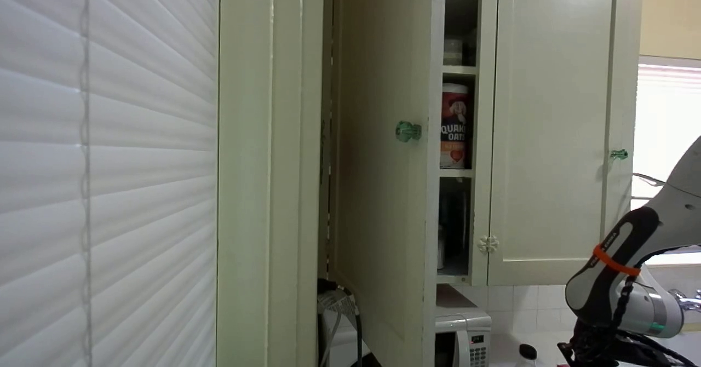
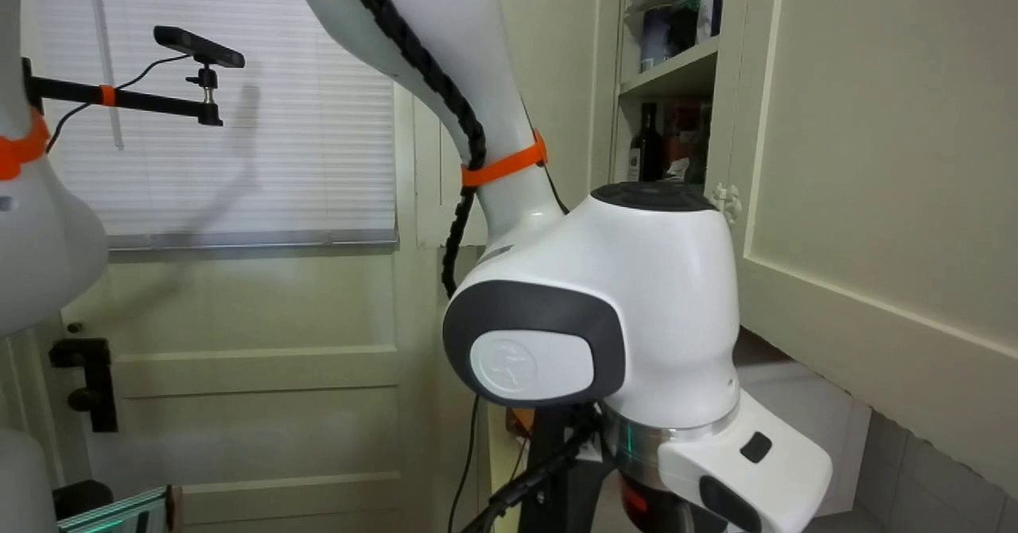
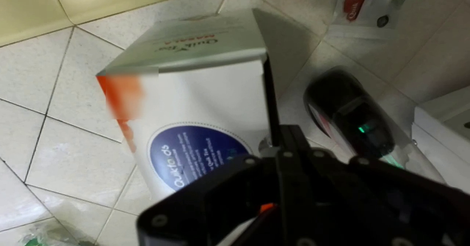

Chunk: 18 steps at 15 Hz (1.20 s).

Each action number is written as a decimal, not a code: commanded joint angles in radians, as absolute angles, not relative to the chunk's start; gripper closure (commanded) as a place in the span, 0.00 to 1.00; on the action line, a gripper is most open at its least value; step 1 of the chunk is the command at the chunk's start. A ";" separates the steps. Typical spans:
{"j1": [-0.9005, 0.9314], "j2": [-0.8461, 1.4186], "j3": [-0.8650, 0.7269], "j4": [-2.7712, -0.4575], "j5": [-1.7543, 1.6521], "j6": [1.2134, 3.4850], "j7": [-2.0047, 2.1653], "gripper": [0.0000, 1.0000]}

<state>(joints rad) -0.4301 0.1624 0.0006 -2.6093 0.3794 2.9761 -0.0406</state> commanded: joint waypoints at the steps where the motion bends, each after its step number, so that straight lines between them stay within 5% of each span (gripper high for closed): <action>1: -0.429 0.197 0.002 -2.589 0.377 2.977 -0.040 1.00; 18: -0.368 0.202 -0.040 -2.589 0.323 3.027 -0.012 1.00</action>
<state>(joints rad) -0.3708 0.2136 -0.0441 -2.5837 0.3180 3.0181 -0.0153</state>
